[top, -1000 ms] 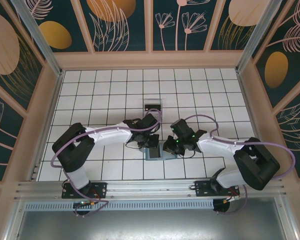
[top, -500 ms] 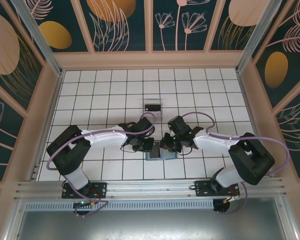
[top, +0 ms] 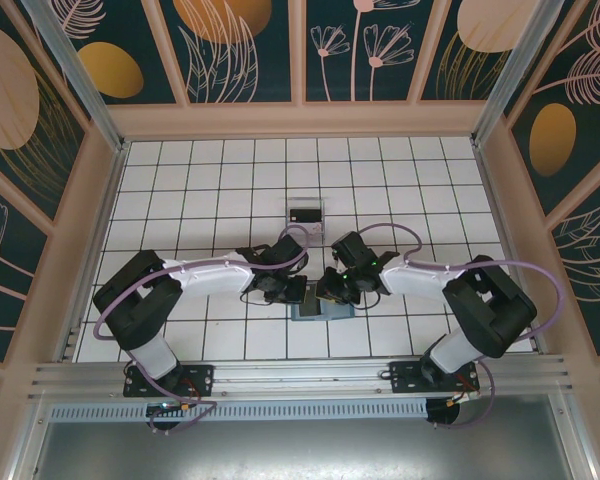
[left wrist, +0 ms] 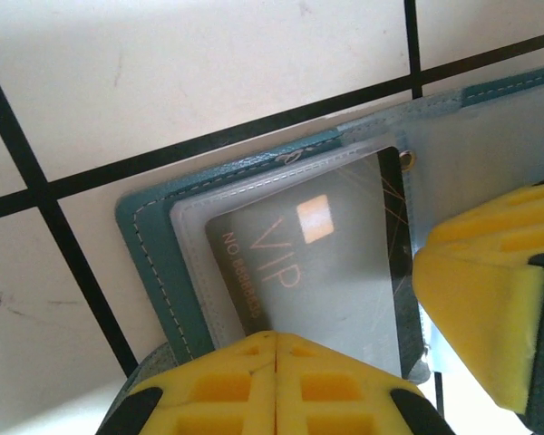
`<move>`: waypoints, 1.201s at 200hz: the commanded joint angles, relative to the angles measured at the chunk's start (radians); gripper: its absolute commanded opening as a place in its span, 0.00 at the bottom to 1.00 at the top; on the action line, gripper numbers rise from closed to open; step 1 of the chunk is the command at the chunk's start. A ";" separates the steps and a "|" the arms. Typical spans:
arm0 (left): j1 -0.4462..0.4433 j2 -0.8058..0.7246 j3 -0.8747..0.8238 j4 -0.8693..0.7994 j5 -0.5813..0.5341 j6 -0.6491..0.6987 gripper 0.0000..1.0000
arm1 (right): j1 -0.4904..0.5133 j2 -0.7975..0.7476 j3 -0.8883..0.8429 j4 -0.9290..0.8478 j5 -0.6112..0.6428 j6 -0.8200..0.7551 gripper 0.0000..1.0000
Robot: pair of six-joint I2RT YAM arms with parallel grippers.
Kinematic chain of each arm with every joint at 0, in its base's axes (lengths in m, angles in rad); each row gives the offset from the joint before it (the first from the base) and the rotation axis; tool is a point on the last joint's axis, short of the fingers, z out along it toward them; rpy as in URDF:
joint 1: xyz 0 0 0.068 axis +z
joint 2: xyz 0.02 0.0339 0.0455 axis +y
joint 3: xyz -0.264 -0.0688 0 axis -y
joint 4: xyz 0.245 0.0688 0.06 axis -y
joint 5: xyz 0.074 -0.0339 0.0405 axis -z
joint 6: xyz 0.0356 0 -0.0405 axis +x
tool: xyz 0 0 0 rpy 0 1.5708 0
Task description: Take the credit cards out of the card holder
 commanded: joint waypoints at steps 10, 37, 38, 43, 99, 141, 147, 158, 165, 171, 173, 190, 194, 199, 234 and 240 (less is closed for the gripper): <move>0.008 0.014 -0.019 -0.001 -0.003 0.002 0.07 | -0.011 0.015 -0.030 0.056 -0.009 -0.065 0.20; 0.008 0.051 -0.024 -0.002 -0.005 0.009 0.07 | -0.013 0.012 -0.055 0.091 -0.024 -0.081 0.20; 0.008 0.051 -0.024 -0.002 -0.005 0.009 0.07 | -0.013 0.011 -0.057 0.093 -0.024 -0.082 0.20; 0.008 0.053 -0.024 -0.002 -0.006 0.010 0.07 | -0.014 0.009 -0.060 0.100 -0.028 -0.084 0.20; 0.007 0.078 -0.015 -0.013 -0.006 0.023 0.07 | -0.013 0.009 -0.097 0.170 -0.082 -0.102 0.19; 0.008 0.090 -0.013 -0.013 0.000 0.027 0.07 | -0.013 0.006 -0.110 0.183 -0.090 -0.101 0.17; 0.008 0.090 -0.013 -0.013 -0.001 0.028 0.07 | -0.013 0.003 -0.113 0.182 -0.088 -0.099 0.16; 0.009 0.090 -0.015 -0.013 -0.001 0.028 0.07 | -0.014 -0.008 -0.119 0.182 -0.086 -0.097 0.15; 0.008 0.091 -0.017 -0.014 -0.003 0.028 0.07 | -0.014 -0.017 -0.122 0.182 -0.084 -0.097 0.14; 0.008 0.091 -0.017 -0.016 -0.005 0.028 0.07 | -0.014 -0.023 -0.125 0.185 -0.083 -0.096 0.13; 0.008 0.092 -0.017 -0.016 -0.007 0.028 0.07 | -0.014 -0.026 -0.125 0.185 -0.083 -0.096 0.13; 0.009 0.093 -0.017 -0.022 -0.015 0.028 0.07 | -0.016 -0.042 -0.133 0.183 -0.082 -0.096 0.11; 0.008 0.095 -0.016 -0.024 -0.019 0.028 0.07 | -0.015 -0.045 -0.134 0.182 -0.082 -0.097 0.11; 0.008 0.095 -0.015 -0.029 -0.026 0.028 0.07 | -0.017 -0.047 -0.136 0.182 -0.080 -0.097 0.10; 0.008 0.103 -0.007 -0.066 -0.066 0.038 0.07 | -0.024 -0.061 -0.148 0.180 -0.077 -0.097 0.06; 0.009 0.102 -0.006 -0.071 -0.071 0.039 0.07 | -0.025 -0.064 -0.150 0.179 -0.077 -0.098 0.05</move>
